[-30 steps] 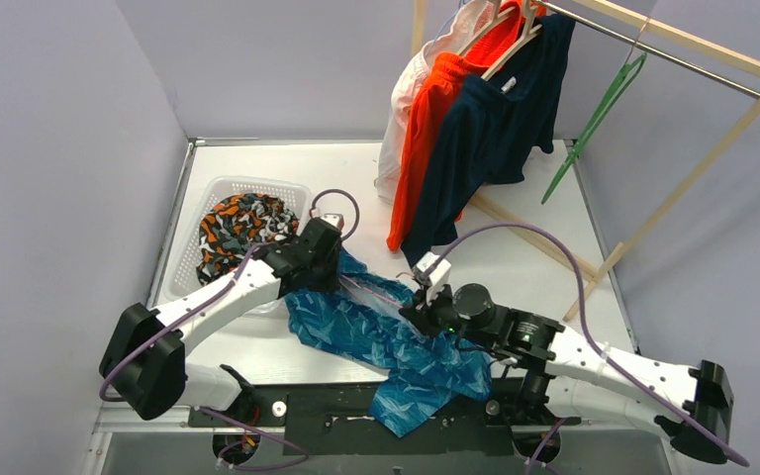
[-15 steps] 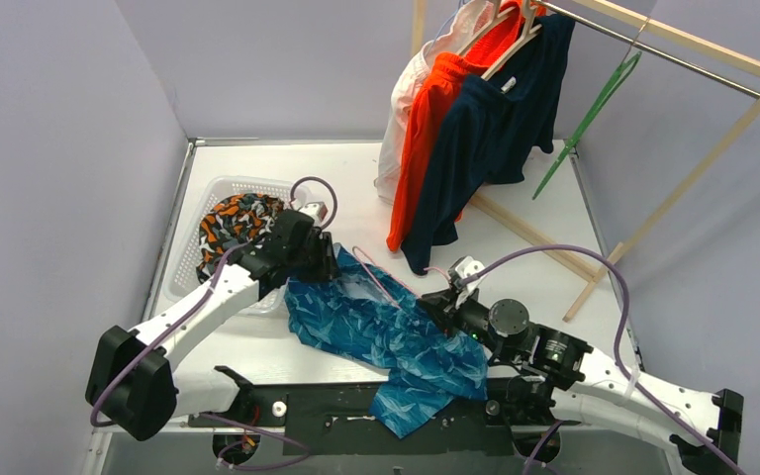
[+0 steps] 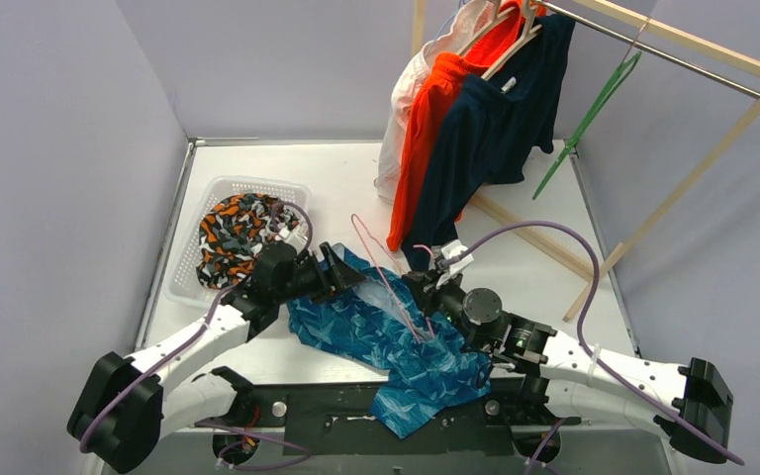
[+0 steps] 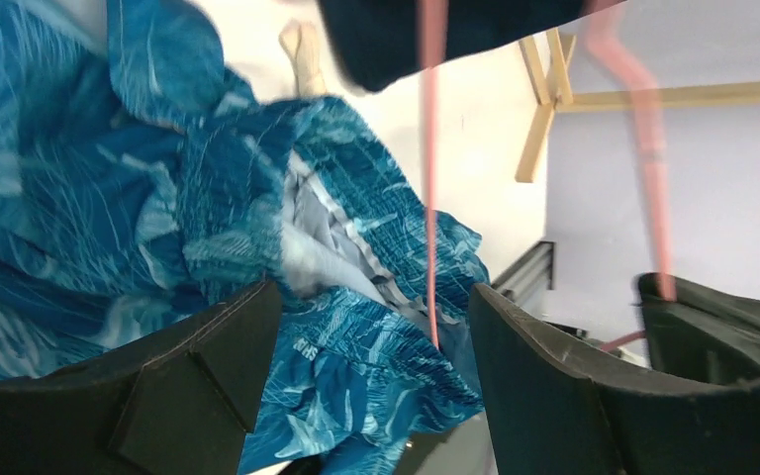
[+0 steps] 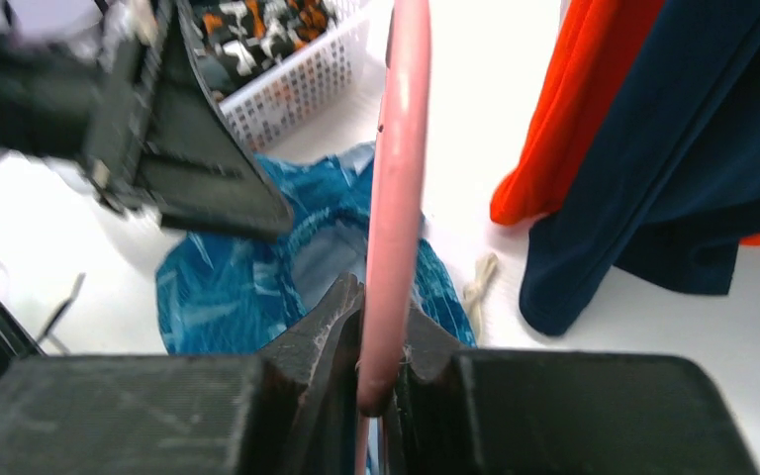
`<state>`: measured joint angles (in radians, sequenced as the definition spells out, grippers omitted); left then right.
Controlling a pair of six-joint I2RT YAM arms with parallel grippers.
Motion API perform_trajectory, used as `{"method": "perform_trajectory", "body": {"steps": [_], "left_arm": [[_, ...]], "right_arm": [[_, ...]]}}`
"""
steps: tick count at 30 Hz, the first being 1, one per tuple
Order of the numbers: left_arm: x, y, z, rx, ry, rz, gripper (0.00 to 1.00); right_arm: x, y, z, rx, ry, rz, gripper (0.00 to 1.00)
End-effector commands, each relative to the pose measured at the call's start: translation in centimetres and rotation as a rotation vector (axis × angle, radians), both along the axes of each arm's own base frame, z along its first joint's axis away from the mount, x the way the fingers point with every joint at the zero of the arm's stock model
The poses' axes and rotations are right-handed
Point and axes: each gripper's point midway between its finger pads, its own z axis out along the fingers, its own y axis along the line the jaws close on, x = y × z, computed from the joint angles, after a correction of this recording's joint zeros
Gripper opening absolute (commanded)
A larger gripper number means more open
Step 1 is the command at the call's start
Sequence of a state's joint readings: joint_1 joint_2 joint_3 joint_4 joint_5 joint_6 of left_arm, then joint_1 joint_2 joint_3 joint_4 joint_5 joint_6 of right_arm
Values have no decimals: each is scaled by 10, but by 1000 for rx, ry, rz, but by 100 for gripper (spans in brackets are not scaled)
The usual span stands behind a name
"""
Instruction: Remove the shorts from the hanger
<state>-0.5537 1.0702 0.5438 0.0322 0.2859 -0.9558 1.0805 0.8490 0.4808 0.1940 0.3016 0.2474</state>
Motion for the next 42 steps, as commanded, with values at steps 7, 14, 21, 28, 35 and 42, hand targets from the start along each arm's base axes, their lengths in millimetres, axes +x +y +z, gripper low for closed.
{"method": "perform_trajectory", "body": {"steps": [7,14,21,28,35,42], "left_arm": [[24,-53,67,-300,-101,-49,70],[11,-73,53,-347,-63,-117,53],[3,-71,40,-331,-34,-119,0],[18,-43,54,-334,-51,12,0],[38,17,65,-396,-65,214,0],[42,55,65,-293,-84,360,0]], "right_arm": [[4,2,65,301,-78,-34,0],[2,6,66,320,-73,-13,0],[-3,6,72,325,-60,16,2],[-14,-8,80,186,31,23,50],[-34,-19,58,229,151,42,66],[-52,-7,25,149,205,153,68]]}}
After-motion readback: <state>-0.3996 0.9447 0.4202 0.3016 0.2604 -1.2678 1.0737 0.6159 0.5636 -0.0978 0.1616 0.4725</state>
